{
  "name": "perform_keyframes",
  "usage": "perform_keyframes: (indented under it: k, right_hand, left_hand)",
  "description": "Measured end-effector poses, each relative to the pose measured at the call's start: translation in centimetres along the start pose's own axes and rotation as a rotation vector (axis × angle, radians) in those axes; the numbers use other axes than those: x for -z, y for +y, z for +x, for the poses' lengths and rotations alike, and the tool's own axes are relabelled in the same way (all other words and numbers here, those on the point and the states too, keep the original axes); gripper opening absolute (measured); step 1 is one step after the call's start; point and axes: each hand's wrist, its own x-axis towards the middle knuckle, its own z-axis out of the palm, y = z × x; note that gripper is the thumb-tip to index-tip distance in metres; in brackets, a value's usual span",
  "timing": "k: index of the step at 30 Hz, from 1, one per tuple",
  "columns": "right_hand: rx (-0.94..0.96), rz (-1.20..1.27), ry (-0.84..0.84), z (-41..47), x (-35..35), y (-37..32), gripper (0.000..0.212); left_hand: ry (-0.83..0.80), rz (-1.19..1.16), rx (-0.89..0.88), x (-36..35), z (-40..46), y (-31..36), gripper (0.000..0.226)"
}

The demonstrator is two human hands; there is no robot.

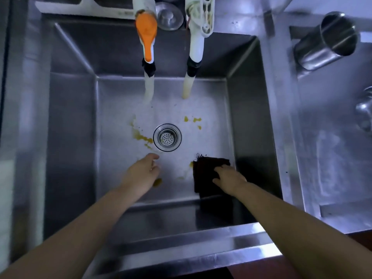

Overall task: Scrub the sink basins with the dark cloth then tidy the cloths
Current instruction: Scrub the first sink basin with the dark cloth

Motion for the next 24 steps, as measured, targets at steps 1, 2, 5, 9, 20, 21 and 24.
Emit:
perform_keyframes:
  k: [1,2,5,9,20,21,24]
  right_hand:
    - [0.009,0.016,-0.042,0.7,-0.2,0.0,0.056]
    - [0.003,0.039,-0.106,1.5,-0.5,-0.2,0.063]
    - [-0.052,0.06,-0.287,3.8,-2.2,-0.8,0.074]
    - [-0.036,0.023,-0.163,6.3,-3.8,-0.5,0.071]
    - [-0.139,0.182,0.337,16.5,3.5,0.5,0.074]
    - [-0.166,0.221,0.363,17.3,4.2,0.3,0.075]
    - [-0.183,0.279,0.446,19.6,6.7,0.0,0.08]
  left_hand:
    - [-0.003,0.021,-0.009,-0.4,0.4,0.2,0.034]
    - [-0.002,0.05,-0.023,-0.7,0.9,0.4,0.035]
    - [-0.006,0.214,-0.097,-2.0,2.7,1.0,0.043]
    - [-0.022,0.481,-0.21,-4.5,5.5,1.1,0.044]
    - [0.034,0.914,-0.426,-9.0,12.0,0.5,0.066]
    - [0.084,0.939,-0.501,-9.1,12.5,0.5,0.062]
    - [0.106,1.038,-0.532,-9.0,13.6,0.5,0.062]
